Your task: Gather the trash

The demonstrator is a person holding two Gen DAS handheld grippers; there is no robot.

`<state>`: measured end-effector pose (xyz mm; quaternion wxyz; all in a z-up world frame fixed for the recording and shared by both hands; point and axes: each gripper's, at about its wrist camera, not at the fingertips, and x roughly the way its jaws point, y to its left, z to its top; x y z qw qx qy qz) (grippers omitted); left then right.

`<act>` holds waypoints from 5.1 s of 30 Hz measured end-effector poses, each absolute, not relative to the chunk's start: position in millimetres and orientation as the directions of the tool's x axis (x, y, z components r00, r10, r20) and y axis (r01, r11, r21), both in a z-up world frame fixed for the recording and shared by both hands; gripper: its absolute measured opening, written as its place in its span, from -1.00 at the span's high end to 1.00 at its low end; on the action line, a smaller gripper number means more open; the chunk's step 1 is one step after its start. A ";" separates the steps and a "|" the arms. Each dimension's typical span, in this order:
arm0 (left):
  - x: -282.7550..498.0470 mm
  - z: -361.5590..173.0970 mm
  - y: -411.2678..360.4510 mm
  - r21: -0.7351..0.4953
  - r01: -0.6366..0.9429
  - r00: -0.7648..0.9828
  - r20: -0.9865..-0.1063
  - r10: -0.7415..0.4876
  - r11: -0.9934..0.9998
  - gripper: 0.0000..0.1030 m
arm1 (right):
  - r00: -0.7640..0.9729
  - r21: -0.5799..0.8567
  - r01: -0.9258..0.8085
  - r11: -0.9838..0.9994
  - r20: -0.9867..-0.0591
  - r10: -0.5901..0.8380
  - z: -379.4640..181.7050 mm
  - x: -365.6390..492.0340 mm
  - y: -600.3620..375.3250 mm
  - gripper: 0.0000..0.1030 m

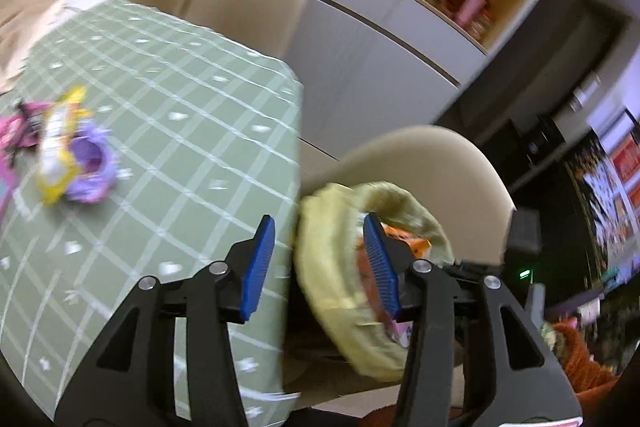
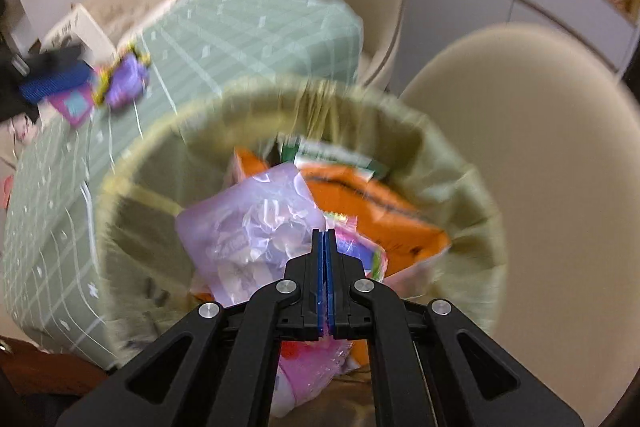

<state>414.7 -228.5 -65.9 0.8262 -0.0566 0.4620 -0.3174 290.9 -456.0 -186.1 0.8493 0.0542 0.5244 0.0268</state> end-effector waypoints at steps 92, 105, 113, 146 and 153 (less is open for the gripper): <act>724.1 -165.6 66.3 -0.382 0.604 0.134 -0.816 -0.562 0.699 -0.20 | 0.446 0.176 -0.412 0.894 -0.816 0.366 -133.8 513.7 -149.0 0.78; 693.4 -150.0 113.4 -0.375 0.547 0.188 -0.816 -0.546 0.748 -0.17 | 0.424 0.221 -0.345 0.912 -0.830 0.361 -134.9 449.7 -156.9 0.78; 712.9 -164.8 80.6 -0.366 0.497 0.154 -0.855 -0.495 0.787 0.06 | 0.447 0.222 -0.304 0.926 -0.826 0.345 -130.6 438.0 -160.3 0.78; 530.2 19.1 133.9 -0.294 0.398 0.577 -0.656 -0.486 0.869 0.99 | 0.584 0.150 -0.335 0.930 -0.742 0.330 -69.2 387.2 -175.6 0.80; 480.2 23.6 99.3 -0.289 0.408 0.592 -0.638 -0.492 0.866 0.99 | 0.615 0.140 -0.333 0.933 -0.717 0.327 -54.6 368.0 -188.6 0.80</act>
